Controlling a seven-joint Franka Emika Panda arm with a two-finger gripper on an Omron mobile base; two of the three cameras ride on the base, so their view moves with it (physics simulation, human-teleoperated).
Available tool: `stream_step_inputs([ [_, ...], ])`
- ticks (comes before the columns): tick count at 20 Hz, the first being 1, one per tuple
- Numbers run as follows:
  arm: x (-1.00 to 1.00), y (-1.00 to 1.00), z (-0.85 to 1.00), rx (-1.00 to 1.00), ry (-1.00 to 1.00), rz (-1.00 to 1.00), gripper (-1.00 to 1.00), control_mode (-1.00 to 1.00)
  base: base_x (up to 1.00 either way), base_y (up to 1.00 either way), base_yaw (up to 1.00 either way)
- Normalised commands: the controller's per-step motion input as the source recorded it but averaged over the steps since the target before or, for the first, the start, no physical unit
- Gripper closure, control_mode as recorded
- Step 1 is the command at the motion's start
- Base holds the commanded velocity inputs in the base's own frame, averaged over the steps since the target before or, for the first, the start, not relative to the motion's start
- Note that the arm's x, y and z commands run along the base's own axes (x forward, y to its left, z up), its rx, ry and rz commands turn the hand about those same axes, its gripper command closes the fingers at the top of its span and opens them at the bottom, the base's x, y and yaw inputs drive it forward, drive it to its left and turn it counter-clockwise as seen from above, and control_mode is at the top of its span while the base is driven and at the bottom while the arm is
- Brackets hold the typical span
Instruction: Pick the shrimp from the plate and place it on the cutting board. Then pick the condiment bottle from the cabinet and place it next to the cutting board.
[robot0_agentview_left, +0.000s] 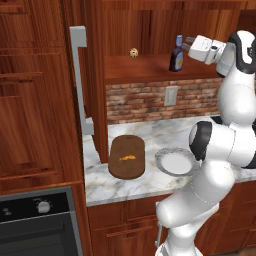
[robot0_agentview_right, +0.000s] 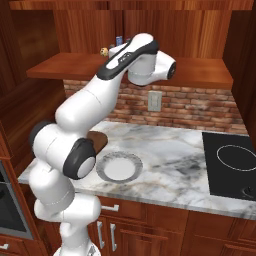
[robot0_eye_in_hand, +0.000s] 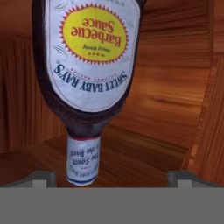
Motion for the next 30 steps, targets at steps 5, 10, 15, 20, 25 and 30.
stream_step_inputs([
  [5,0.11,0.00,0.00,0.00,0.00,0.00,-1.00,-1.00,0.00,0.00,0.00],
  [10,0.11,0.00,0.00,0.00,0.00,0.00,-1.00,-1.00,0.00,0.00,0.00],
  [15,0.12,0.00,0.00,0.00,0.00,0.00,-1.00,-1.00,0.00,0.00,0.00],
  [20,0.14,0.00,0.00,0.00,0.00,0.00,-1.00,-1.00,0.00,0.00,0.00],
  [25,0.15,0.00,0.00,0.00,0.00,0.00,-1.00,-1.00,0.00,0.00,0.00],
  [30,0.12,0.00,0.00,0.00,0.01,0.00,-1.00,-1.00,0.00,0.00,0.00],
])
